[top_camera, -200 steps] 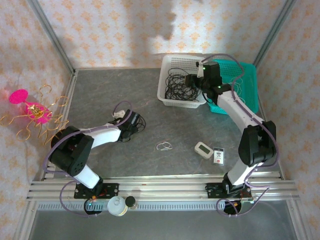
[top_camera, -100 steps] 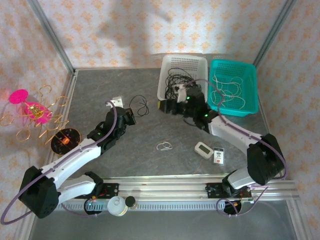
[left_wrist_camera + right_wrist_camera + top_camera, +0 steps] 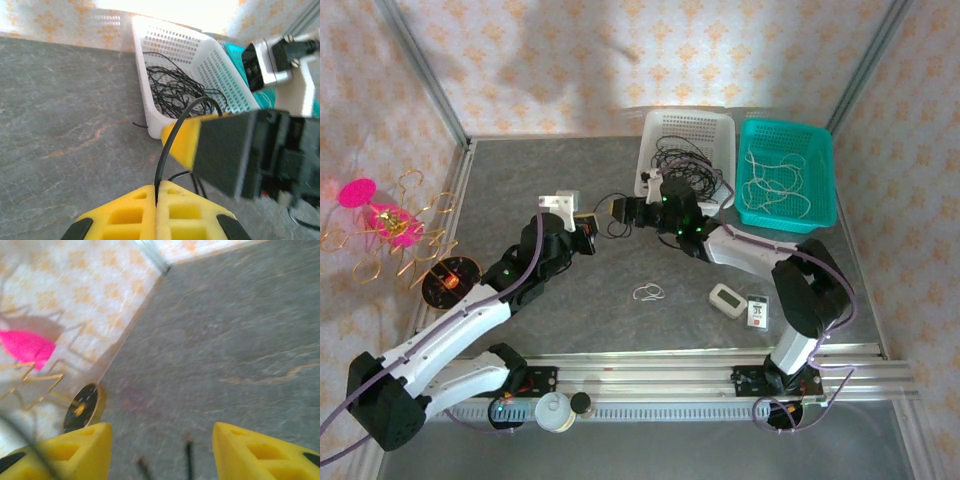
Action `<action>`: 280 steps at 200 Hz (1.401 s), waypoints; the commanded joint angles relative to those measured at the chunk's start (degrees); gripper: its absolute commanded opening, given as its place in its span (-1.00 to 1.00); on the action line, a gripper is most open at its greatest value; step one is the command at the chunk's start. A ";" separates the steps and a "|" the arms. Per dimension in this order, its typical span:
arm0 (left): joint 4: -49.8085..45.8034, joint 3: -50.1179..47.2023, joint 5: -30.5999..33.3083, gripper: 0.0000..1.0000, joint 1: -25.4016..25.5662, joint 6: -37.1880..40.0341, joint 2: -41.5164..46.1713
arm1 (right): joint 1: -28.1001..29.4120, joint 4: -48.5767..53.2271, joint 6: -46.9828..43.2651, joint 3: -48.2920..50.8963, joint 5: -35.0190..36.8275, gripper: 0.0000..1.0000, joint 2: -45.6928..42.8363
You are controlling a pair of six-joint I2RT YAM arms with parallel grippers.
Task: Untangle the cables
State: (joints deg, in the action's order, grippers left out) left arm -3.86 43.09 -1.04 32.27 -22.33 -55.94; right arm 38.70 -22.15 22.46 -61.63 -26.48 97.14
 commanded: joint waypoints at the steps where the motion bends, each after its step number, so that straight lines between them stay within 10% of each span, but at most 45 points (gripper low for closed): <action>1: -4.34 2.70 -1.78 -1.00 0.75 1.60 0.84 | 0.04 -3.31 2.18 -1.45 14.49 0.11 0.42; 48: -11.62 4.09 0.25 -1.00 1.92 0.99 4.25 | -0.11 -0.86 -5.44 -2.09 28.99 0.09 -0.13; 124: -22.04 8.54 2.53 -1.00 1.92 1.57 8.36 | -6.42 3.11 -12.25 0.61 30.06 0.05 -3.38; 213: -23.53 11.27 -0.56 -1.00 1.92 5.00 7.04 | -10.69 7.61 -6.37 6.69 -8.69 0.10 -13.49; 280: -24.48 13.32 -1.48 -1.00 1.92 6.60 6.19 | -8.30 11.29 -1.91 9.51 -18.52 0.04 -11.92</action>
State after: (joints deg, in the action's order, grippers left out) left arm -26.87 53.69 -1.76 33.89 -17.43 -49.67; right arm 28.75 -12.45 19.29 -52.31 -38.92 83.92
